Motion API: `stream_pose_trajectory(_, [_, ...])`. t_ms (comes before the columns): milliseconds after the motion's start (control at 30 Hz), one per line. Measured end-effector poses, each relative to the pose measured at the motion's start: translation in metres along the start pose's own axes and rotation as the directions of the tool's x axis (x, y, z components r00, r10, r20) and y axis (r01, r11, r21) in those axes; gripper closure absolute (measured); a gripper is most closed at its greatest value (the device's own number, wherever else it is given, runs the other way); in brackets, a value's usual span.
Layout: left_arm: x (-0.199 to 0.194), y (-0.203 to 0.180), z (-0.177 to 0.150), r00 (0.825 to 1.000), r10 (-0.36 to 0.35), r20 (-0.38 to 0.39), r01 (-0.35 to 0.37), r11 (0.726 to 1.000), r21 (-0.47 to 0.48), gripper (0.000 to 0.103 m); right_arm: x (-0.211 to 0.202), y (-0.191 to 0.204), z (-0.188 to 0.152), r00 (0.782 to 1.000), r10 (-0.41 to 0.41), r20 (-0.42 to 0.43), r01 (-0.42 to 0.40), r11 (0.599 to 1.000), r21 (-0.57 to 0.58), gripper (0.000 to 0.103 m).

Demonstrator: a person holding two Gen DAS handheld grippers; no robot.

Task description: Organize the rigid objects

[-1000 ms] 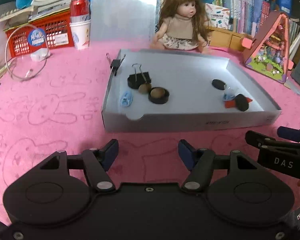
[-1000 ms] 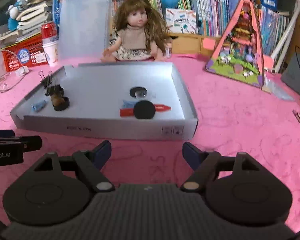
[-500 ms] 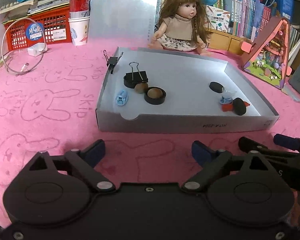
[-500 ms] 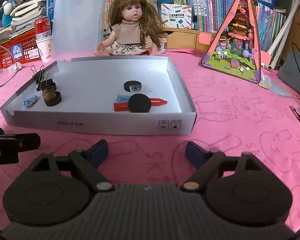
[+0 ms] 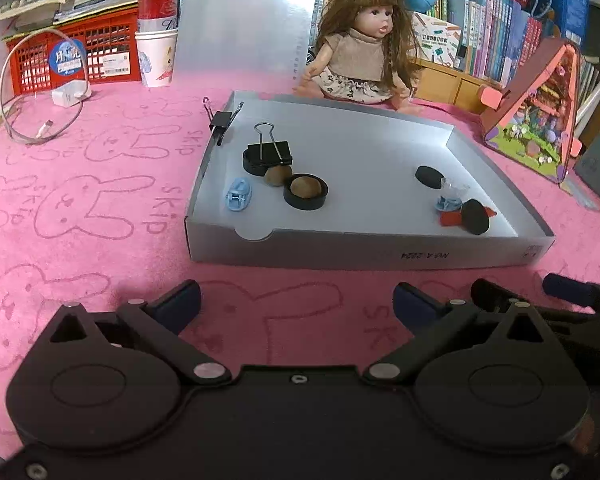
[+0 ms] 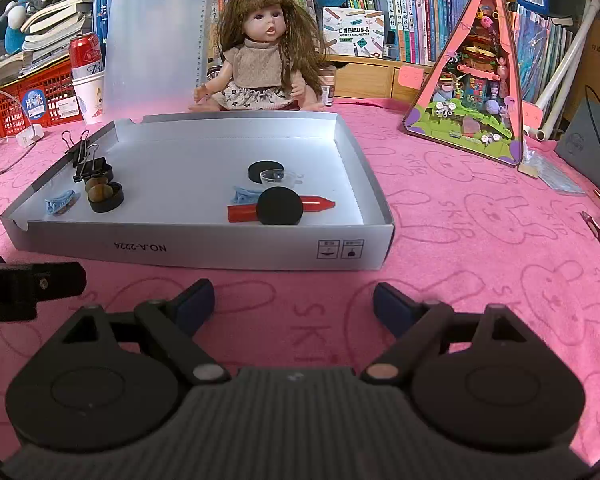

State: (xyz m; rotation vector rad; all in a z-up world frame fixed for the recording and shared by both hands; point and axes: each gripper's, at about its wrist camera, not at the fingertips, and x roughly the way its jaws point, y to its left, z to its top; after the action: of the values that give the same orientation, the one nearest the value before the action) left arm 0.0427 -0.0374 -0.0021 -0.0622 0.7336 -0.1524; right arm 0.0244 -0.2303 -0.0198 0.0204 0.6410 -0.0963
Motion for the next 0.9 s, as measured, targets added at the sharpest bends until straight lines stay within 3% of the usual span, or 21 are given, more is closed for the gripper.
stream_pose_trajectory(900, [0.0026, -0.0071, -0.001, 0.999, 0.04, 0.006, -0.04, 0.999, 0.016, 0.001, 0.0003, 0.0, 0.0001, 1.0, 0.0, 0.0, 0.0, 1.0, 0.0, 0.01])
